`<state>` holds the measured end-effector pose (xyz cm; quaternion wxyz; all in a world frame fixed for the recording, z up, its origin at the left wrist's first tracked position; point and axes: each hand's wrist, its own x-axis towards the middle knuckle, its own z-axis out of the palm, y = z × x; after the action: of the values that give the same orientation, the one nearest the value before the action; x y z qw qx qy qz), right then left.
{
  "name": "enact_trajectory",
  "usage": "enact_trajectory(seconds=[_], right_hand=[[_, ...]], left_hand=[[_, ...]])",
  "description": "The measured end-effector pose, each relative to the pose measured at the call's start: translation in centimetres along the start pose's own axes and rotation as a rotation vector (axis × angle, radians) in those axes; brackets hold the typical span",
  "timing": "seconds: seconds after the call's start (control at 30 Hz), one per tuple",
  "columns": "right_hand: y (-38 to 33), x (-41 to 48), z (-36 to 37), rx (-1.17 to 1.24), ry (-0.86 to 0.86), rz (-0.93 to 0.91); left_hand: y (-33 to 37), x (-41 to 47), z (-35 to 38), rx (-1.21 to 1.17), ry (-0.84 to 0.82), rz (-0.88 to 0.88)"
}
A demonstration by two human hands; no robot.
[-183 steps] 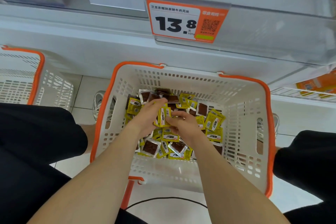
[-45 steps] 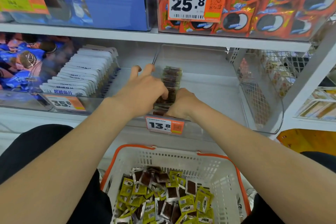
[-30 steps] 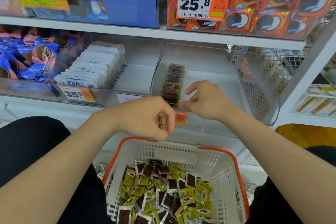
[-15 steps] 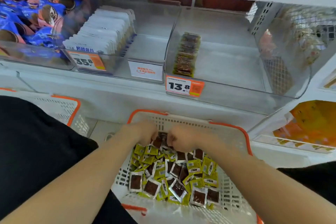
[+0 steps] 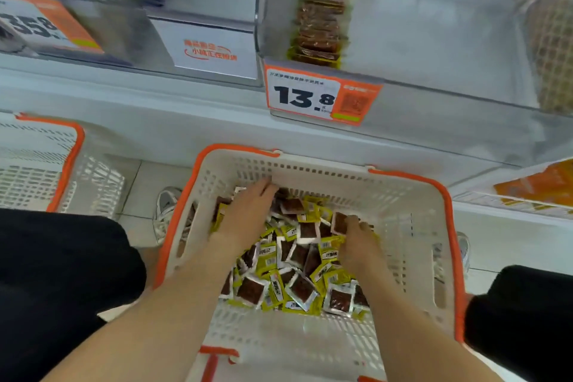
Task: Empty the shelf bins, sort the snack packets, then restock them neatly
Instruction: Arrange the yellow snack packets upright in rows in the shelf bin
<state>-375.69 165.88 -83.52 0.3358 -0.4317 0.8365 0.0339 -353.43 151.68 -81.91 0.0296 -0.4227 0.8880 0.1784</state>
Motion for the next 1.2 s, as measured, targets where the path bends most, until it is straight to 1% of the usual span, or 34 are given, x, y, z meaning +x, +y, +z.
enact_trajectory(seconds=[0.03,0.1,0.2,0.23,0.3,0.33,0.37,0.43,0.5,0.57,0.63,0.67,0.8,0.87,0.93,1.0,1.07,1.1,1.2], right_hand=[[-0.1,0.2,0.3,0.010,0.014,-0.042],[-1.0,0.7,0.8,-0.016,0.045,-0.190],[-3.7,1.5,0.9,0.052,0.142,-0.335],[-4.4,1.9,1.1,0.074,0.130,-0.353],[-5.2,2.5,2.1,0.060,0.019,-0.361],[-5.2,2.7,2.6,0.019,-0.036,-0.350],[-5.1,2.8,3.2,-0.039,-0.053,-0.335],[-4.8,3.0,4.0,-0.142,0.003,-0.315],[-4.7,3.3,4.2,-0.153,0.100,-0.329],[-4.9,3.5,4.1,-0.129,0.174,-0.422],[-5.4,3.7,4.1,-0.154,0.173,-0.523],[-5.6,3.6,4.2,-0.165,0.159,-0.536],[-5.6,3.3,4.2,-0.108,0.165,-0.494],[-5.0,2.8,3.8,-0.092,0.143,-0.482],[-4.4,2.4,3.6,0.012,0.125,-0.402],[-4.3,2.1,3.2,0.257,0.110,-0.253],[-4.5,2.0,2.9,0.512,0.083,-0.145],[-4.7,1.8,2.5,0.600,0.039,-0.112],[-4.7,1.3,2.0,0.913,-0.200,0.049]], left_hand=[[0.3,0.5,0.6,-0.019,0.046,0.009],[0.7,1.2,1.4,-0.047,0.055,0.002],[0.5,1.6,2.8,-0.076,-0.057,-0.003],[0.5,1.6,3.1,-0.060,-0.088,0.005],[0.5,1.5,3.4,0.010,-0.109,0.007],[0.5,1.4,3.5,0.037,-0.099,0.010],[0.6,1.3,3.6,0.042,-0.091,0.014],[0.6,1.0,3.8,-0.019,-0.085,0.024],[0.6,0.7,4.0,-0.071,-0.117,0.018],[0.5,0.6,4.2,-0.123,-0.116,0.005],[0.2,0.1,4.4,-0.201,-0.098,-0.032],[-0.1,-0.1,4.5,-0.221,-0.094,-0.056],[-0.5,-1.4,4.7,-0.247,-0.106,-0.172],[-0.2,-1.9,4.6,-0.229,-0.092,-0.184],[0.1,-2.5,4.5,-0.179,-0.098,-0.184],[0.1,-3.0,4.4,-0.123,-0.108,-0.184],[0.1,-3.1,4.1,-0.032,-0.111,-0.148],[0.1,-3.0,4.0,0.002,-0.124,-0.128],[0.4,-2.4,3.5,0.062,-0.196,-0.082]])
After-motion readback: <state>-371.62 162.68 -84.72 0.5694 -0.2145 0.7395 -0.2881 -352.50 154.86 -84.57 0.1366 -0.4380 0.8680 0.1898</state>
